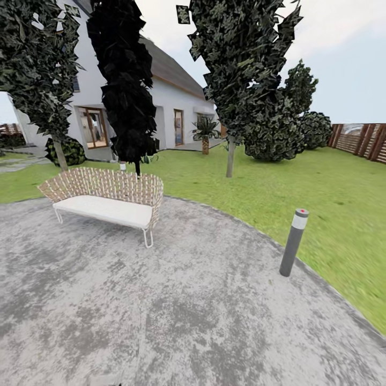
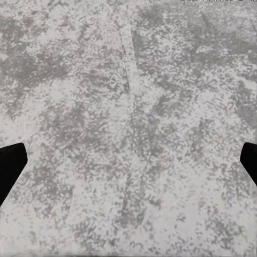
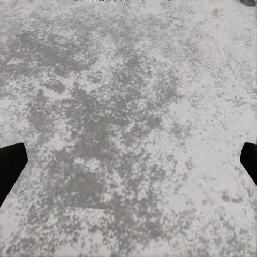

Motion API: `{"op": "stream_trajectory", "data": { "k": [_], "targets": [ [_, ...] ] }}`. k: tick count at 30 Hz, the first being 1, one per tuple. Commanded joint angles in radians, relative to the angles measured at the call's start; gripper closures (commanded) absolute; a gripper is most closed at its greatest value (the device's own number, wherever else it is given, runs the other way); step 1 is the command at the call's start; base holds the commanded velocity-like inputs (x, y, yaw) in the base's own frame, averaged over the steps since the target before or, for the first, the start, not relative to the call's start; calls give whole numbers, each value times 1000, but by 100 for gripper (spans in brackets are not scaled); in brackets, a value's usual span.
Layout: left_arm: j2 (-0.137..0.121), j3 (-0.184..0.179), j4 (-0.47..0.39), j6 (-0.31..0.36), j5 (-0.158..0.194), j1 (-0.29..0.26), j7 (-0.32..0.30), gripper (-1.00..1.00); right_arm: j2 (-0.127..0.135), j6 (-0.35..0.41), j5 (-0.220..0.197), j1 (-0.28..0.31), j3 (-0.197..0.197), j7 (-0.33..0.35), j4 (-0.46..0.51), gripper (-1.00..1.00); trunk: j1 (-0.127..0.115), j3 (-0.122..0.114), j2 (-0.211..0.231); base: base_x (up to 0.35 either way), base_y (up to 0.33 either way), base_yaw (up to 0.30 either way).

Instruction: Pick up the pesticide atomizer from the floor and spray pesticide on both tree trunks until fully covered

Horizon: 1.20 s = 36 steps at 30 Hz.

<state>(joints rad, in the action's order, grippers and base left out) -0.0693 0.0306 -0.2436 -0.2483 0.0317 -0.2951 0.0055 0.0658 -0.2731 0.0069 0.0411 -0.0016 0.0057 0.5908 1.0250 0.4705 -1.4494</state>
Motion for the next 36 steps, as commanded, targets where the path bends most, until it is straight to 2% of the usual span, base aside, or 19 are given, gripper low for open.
{"op": "stream_trajectory", "data": {
  "k": [1, 10, 36],
  "targets": [
    [0, 2, -2, -3, 3, -1, 0, -100, 0, -3, 1, 0, -1, 1, 0, -100, 0, 1, -1, 4, -8, 278],
    [0, 2, -5, -3, 4, -1, 1, -100, 0, -3, 1, 0, -1, 0, 0, -100, 0, 5, -1, 1, -2, 278],
    [0, 2, -1, -3, 16, -1, 1, -100, 0, -2, 1, 0, 3, 0, -2, -100, 100, 107, -183, 0, 0, 248]
  ]
}}
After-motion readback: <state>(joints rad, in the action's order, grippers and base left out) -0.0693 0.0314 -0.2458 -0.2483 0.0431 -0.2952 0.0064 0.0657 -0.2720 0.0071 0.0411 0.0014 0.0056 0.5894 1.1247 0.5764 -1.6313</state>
